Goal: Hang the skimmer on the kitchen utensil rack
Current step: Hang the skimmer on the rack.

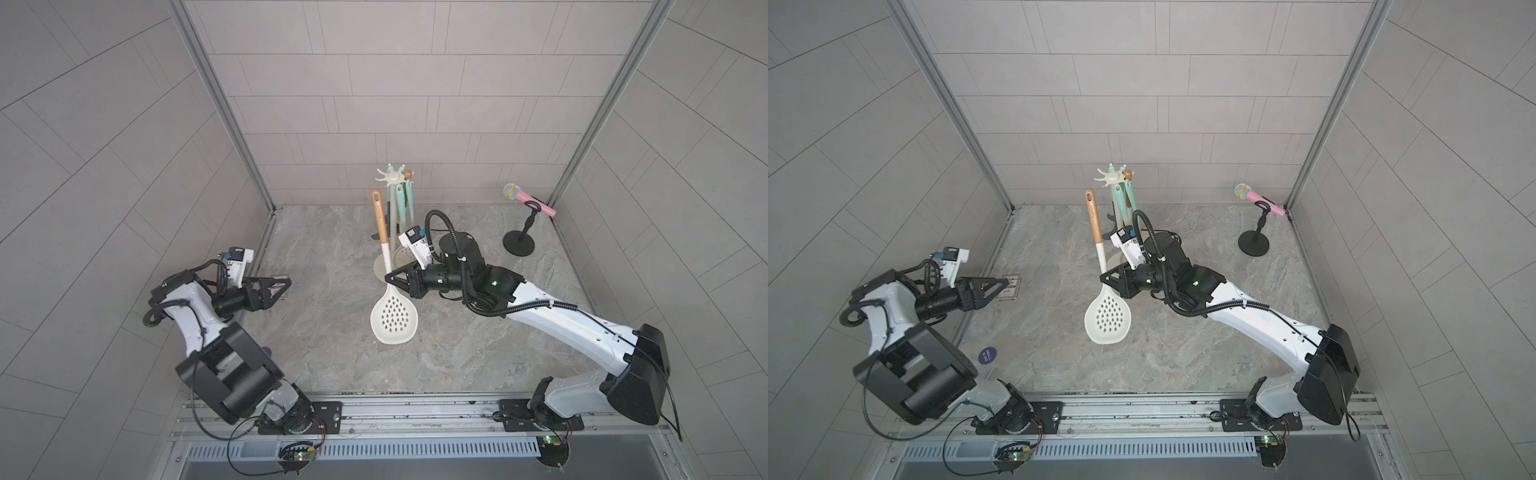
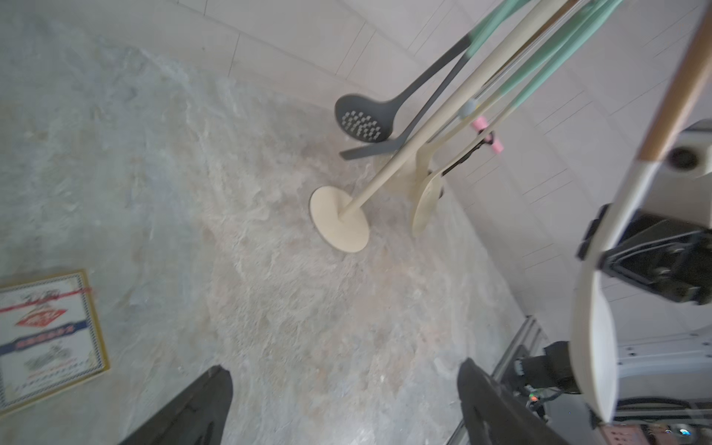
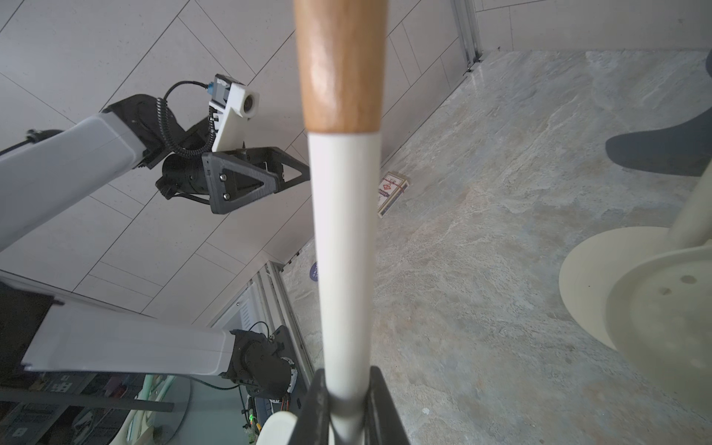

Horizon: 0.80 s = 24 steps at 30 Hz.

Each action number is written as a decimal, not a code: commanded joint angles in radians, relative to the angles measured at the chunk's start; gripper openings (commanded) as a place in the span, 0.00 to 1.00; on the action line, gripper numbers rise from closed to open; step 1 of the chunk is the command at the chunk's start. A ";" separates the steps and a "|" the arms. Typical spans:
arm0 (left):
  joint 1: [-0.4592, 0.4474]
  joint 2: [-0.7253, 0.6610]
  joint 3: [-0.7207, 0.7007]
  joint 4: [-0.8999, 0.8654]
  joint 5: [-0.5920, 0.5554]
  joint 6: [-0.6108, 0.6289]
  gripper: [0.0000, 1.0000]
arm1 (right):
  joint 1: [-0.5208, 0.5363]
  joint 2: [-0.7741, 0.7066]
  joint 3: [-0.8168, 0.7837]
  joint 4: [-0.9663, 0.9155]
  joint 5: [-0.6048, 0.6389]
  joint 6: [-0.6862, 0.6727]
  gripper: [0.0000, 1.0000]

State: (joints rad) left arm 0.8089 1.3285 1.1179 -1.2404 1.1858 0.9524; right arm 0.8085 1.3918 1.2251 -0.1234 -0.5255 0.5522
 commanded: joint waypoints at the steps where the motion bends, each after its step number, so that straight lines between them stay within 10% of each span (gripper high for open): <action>1: -0.087 -0.225 -0.107 0.491 -0.276 -0.449 1.00 | -0.004 -0.045 0.019 0.023 0.007 -0.018 0.00; 10: -0.211 -0.250 -0.099 0.745 -0.400 -0.768 1.00 | -0.022 -0.072 -0.008 0.033 0.032 -0.020 0.00; 24: -0.481 -0.243 -0.183 0.854 -0.896 -0.758 1.00 | -0.046 -0.003 0.004 0.100 0.018 0.044 0.00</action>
State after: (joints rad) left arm 0.3408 1.0672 0.9466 -0.4294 0.4042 0.2085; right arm 0.7628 1.3727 1.2167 -0.0853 -0.4934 0.5774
